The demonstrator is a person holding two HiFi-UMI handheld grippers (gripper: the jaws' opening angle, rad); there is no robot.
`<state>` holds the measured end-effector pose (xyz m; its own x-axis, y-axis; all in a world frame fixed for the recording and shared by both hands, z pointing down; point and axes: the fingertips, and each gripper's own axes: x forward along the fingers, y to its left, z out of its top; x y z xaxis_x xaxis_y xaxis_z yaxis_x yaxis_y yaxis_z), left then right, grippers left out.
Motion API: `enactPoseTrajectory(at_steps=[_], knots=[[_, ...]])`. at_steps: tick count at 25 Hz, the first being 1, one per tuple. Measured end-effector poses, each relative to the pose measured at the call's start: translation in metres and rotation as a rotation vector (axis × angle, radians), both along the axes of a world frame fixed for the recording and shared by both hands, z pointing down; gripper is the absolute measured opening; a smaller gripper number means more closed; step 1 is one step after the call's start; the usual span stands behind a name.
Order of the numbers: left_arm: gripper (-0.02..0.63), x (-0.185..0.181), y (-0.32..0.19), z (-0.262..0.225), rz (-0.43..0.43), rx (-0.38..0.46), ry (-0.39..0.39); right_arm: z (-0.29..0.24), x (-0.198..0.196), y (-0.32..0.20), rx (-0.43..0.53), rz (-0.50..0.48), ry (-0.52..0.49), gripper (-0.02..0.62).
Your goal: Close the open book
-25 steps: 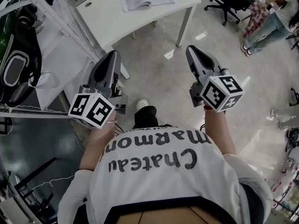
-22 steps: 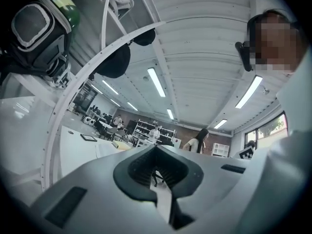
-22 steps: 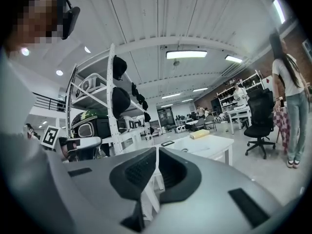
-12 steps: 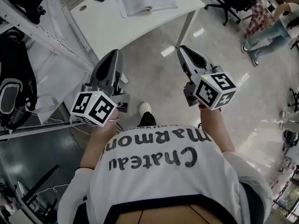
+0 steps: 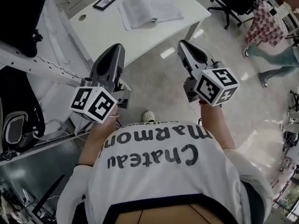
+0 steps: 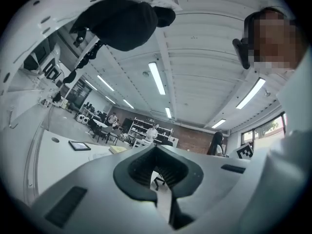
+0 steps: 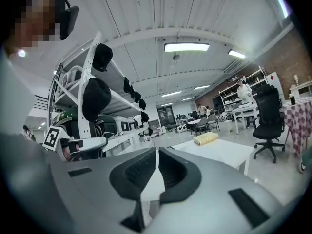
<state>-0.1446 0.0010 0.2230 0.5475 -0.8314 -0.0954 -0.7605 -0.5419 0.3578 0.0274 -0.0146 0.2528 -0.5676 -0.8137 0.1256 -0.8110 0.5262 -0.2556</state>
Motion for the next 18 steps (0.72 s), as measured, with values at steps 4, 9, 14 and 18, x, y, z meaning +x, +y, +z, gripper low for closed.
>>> enactPoseTrajectory(at_steps=[4,9,14,18], knots=[[0.023,-0.007,-0.025,-0.001,0.041,0.014,0.004,0.000,-0.015,-0.026,0.010,0.011,0.003,0.035],[0.023,-0.007,-0.049,0.008,0.095,-0.001,0.007,0.010,-0.027,-0.045,-0.009,0.018,0.027,0.035],[0.023,-0.003,-0.061,0.035,0.121,-0.062,0.020,0.041,-0.033,-0.053,-0.083,0.014,0.065,0.035],[0.023,-0.002,-0.064,0.058,0.131,-0.118,0.019,0.064,-0.034,-0.055,-0.139,0.021,0.071,0.035]])
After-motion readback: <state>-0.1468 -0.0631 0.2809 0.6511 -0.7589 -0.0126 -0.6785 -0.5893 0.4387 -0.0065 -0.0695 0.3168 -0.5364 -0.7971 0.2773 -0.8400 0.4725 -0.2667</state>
